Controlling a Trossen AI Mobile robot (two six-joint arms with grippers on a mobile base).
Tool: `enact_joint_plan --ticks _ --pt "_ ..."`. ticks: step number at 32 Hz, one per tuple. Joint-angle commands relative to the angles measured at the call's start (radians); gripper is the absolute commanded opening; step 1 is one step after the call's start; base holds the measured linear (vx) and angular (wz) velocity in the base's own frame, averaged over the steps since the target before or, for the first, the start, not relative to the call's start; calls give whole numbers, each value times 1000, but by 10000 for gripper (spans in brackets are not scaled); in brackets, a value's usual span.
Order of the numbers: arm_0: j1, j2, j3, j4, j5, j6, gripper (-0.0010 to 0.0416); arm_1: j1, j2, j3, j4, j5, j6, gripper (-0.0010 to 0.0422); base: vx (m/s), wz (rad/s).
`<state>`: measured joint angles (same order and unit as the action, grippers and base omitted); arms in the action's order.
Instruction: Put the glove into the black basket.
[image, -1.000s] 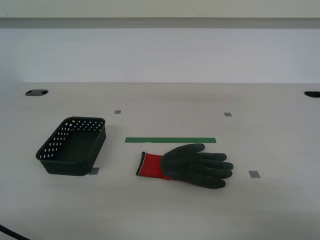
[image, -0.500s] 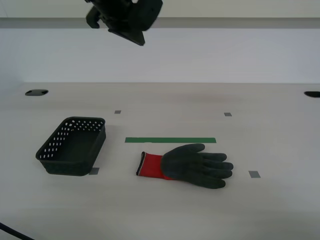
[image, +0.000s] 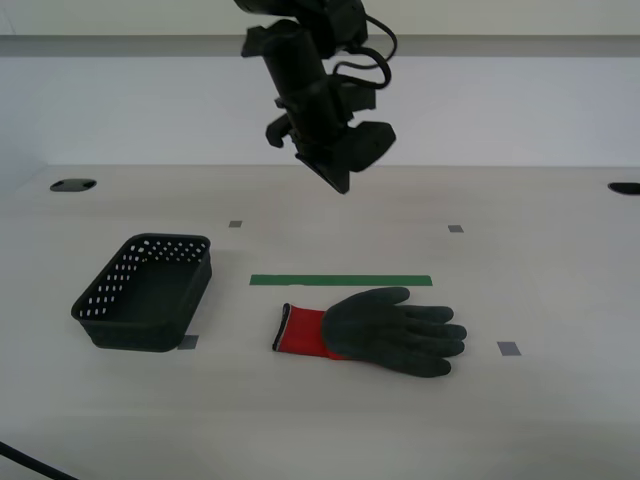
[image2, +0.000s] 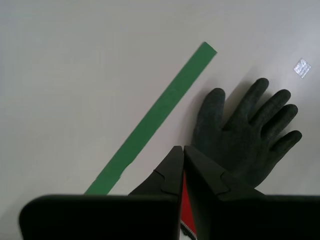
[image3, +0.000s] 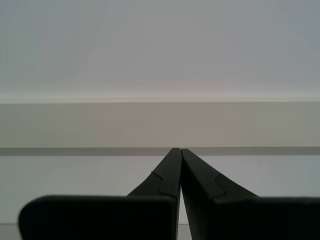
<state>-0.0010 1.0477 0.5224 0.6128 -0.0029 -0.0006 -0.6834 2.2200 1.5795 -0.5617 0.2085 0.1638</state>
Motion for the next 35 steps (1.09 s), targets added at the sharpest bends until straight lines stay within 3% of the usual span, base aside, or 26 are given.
enact_joint_plan --ticks 1,4,9,15,16,20,28,35 --pt "1 0 1 2 0 0 1 -23 72 53 -12 3 8 0 0 0" --pt "1 0 1 0 0 0 1 -46 148 105 -17 3 9 4 0 0" --pt "1 0 1 -6 0 0 0 -70 245 173 -34 3 9 57 0 0" --pt "1 0 1 -29 0 0 1 -108 295 185 -43 3 -12 179 0 0" --pt "1 0 1 -31 0 0 0 -120 295 185 -50 3 -44 205 0 0" --pt "1 0 1 -31 0 0 1 -145 298 185 -49 3 -76 246 0 0" --pt "1 0 1 -41 0 0 1 -183 370 185 -43 1 -120 275 0 0" --pt "1 0 1 -47 0 0 1 -199 410 186 -5 -39 -134 275 0 0"
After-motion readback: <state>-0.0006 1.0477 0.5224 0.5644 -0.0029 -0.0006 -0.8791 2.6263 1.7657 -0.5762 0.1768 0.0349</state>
